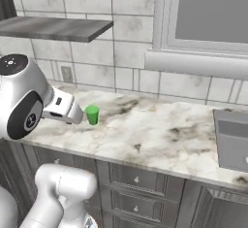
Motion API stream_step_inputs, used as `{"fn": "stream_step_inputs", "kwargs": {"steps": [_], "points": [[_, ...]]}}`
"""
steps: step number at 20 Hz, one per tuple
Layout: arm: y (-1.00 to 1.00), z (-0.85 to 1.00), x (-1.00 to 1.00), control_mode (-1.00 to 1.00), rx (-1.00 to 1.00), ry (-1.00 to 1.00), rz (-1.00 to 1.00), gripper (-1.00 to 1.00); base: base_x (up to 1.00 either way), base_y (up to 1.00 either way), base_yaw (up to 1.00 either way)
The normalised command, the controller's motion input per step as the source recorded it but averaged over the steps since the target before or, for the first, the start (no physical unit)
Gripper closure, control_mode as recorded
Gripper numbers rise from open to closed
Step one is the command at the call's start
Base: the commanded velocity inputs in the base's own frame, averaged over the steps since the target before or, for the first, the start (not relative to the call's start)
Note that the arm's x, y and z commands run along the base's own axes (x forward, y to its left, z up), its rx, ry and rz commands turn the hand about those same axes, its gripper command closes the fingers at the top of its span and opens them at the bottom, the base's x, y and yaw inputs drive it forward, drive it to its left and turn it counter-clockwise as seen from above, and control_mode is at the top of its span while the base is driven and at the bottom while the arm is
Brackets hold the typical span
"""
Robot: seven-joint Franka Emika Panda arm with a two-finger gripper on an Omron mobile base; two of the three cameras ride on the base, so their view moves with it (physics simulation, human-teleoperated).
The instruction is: Place the pitcher and cup on the dining counter for serving.
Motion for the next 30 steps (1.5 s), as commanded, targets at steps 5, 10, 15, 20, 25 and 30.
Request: {"fn": "stream_step_inputs", "kwargs": {"steps": [5,10,15,20,25,30], "points": [[0.00,0.00,0.00,1.00,0.00,0.00,0.00,-1.00,0.54,0.17,-0.09],[0.00,0.00,0.00,1.00,0.00,0.00,0.00,-1.00,0.60,0.21,0.00],[0.00,0.00,0.00,1.00,0.00,0.00,0.00,-1.00,0.45,0.11,0.16],[0.12,-0.03,0.01,-1.00,-0.03,0.04,0.03,-1.00,0.06,0.05,0.13],[0.29,-0.38,0.63,-1.00,-0.02,0.17,0.01,-1.00,0.00,0.00,0.00],[0.23,-0.39,0.85,-1.00,0.00,0.23,0.00,-1.00,0.00,0.00,0.00]]}}
